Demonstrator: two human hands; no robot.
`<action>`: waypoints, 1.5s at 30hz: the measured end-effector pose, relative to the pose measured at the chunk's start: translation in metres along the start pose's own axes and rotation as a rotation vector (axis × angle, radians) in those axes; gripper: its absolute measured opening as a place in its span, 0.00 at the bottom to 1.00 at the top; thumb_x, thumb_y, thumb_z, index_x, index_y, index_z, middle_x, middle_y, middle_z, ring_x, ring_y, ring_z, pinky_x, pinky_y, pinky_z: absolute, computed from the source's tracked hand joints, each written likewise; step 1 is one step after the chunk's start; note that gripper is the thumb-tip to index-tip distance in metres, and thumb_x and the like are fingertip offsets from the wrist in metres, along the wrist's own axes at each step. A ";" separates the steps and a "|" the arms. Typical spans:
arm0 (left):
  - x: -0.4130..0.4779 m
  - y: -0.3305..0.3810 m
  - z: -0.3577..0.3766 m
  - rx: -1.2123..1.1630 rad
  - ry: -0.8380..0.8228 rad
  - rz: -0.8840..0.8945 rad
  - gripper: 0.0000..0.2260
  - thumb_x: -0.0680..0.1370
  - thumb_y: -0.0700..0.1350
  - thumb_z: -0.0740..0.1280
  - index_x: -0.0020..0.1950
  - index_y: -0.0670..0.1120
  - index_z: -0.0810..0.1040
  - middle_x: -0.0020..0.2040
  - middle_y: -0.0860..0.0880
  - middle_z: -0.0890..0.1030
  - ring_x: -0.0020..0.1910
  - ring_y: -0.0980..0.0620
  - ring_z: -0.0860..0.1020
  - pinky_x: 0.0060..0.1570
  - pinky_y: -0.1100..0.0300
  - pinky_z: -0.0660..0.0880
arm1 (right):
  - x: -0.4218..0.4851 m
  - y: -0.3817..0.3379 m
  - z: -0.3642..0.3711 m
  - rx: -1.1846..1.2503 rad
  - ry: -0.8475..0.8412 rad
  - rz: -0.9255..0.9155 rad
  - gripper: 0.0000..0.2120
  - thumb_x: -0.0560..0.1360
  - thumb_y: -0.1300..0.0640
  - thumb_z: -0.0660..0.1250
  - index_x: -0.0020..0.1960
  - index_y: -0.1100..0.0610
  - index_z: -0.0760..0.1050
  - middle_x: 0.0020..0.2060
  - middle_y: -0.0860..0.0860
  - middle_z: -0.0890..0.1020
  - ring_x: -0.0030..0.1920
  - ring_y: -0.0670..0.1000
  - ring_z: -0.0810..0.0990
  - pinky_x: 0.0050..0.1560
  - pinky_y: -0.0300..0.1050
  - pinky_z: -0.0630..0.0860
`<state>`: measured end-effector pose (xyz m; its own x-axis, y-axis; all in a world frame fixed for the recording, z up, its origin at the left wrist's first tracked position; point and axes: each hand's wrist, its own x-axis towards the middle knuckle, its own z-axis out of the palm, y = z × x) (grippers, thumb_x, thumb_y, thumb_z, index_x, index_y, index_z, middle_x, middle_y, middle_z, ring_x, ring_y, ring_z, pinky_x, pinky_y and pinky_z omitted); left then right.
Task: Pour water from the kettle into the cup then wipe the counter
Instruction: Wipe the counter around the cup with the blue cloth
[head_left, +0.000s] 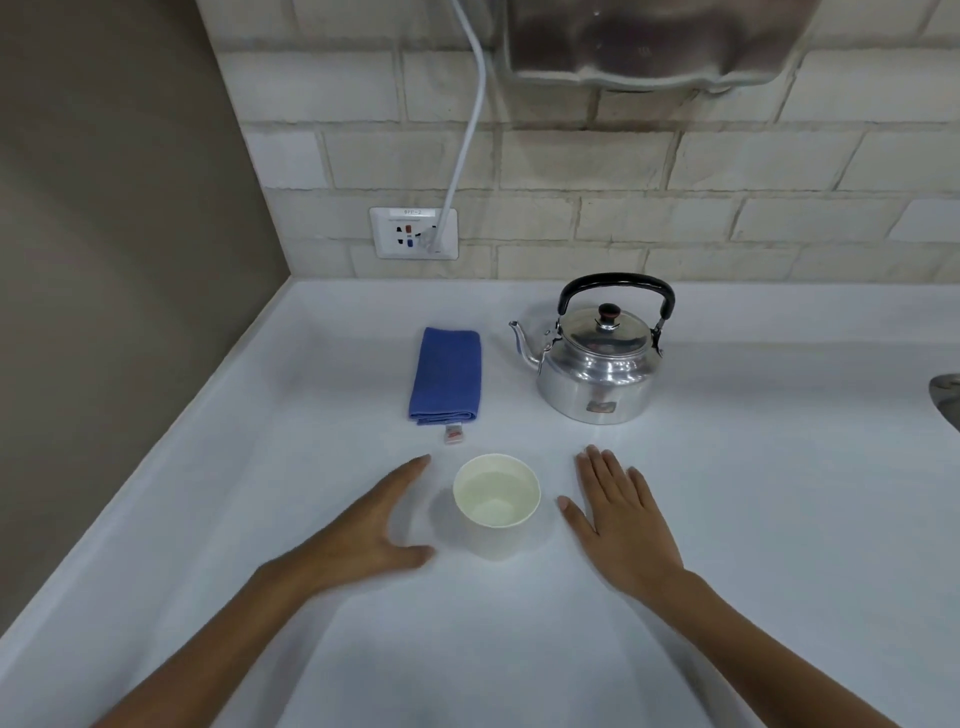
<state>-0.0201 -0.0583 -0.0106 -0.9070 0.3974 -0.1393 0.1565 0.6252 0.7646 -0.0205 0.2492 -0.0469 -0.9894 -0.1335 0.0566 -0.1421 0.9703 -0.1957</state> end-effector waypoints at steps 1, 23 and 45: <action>0.005 -0.004 -0.011 0.018 0.002 -0.011 0.39 0.70 0.51 0.73 0.71 0.62 0.50 0.73 0.62 0.54 0.71 0.64 0.55 0.69 0.64 0.54 | 0.000 0.000 0.000 -0.011 0.000 0.004 0.31 0.77 0.39 0.40 0.73 0.54 0.36 0.76 0.49 0.42 0.71 0.44 0.34 0.73 0.45 0.36; 0.231 0.003 -0.007 0.693 0.266 -0.180 0.25 0.82 0.54 0.46 0.76 0.44 0.47 0.77 0.42 0.49 0.75 0.39 0.47 0.72 0.45 0.46 | -0.001 -0.004 -0.003 0.051 0.010 0.017 0.31 0.75 0.37 0.37 0.71 0.50 0.31 0.72 0.43 0.36 0.71 0.41 0.30 0.72 0.45 0.33; 0.112 -0.017 -0.017 0.699 0.093 0.112 0.21 0.83 0.49 0.46 0.75 0.49 0.45 0.77 0.53 0.46 0.76 0.53 0.44 0.73 0.58 0.43 | -0.001 -0.002 -0.003 0.029 0.014 -0.002 0.30 0.74 0.36 0.37 0.70 0.49 0.31 0.72 0.43 0.38 0.71 0.41 0.34 0.72 0.45 0.35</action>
<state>-0.1307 -0.0360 -0.0279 -0.8956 0.4448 -0.0050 0.4364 0.8807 0.1840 -0.0192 0.2476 -0.0436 -0.9887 -0.1323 0.0704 -0.1449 0.9638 -0.2240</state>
